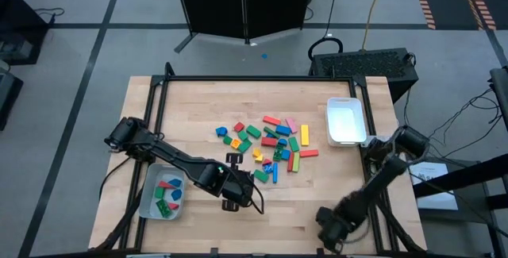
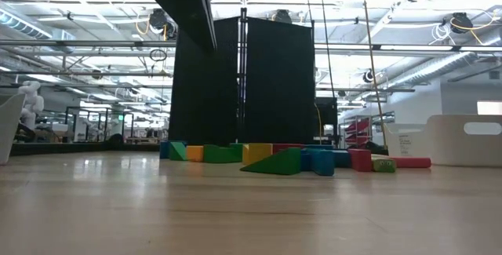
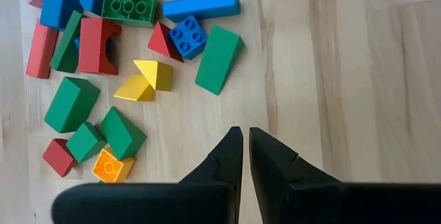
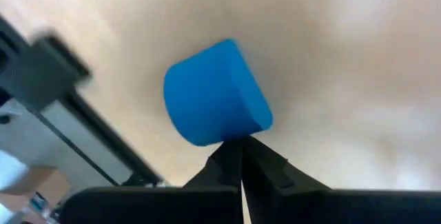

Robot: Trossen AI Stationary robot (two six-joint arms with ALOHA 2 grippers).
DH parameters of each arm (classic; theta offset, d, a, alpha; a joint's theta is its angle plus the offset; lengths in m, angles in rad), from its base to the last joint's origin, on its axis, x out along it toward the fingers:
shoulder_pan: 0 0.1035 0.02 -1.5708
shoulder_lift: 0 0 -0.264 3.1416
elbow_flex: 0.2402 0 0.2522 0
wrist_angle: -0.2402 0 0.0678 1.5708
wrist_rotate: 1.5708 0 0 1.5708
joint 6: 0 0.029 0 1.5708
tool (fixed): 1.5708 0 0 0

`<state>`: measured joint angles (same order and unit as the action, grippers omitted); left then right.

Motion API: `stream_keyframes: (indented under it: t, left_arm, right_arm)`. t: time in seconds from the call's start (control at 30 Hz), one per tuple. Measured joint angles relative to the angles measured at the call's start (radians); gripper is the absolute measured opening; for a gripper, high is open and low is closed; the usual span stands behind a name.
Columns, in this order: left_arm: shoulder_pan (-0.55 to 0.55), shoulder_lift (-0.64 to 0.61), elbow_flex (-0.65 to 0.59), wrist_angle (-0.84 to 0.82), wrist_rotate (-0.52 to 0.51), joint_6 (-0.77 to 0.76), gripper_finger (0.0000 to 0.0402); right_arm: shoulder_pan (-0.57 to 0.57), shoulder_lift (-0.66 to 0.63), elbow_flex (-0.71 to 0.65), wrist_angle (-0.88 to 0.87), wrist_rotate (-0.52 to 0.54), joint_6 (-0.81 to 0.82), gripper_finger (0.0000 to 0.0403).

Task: Sort blocks by size
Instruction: Put the blue half cylindrical block into the gray bin

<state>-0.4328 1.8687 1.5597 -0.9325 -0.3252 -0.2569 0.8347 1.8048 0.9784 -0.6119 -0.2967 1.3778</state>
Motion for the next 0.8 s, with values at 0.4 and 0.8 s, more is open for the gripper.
stream_keyframes:
  t: [0.4,0.8]
  left_arm:
    - [0.003,0.0,0.0,0.007,0.0,-0.017,0.0031]
    - [-0.005,0.0,0.0,0.003,-0.001,-0.079,0.0031]
  right_arm:
    - [-0.277,0.001,-0.005,0.098,0.083,-0.399,0.0]
    - [-0.295,-0.109,0.142,-0.229,0.259,-0.446,0.0]
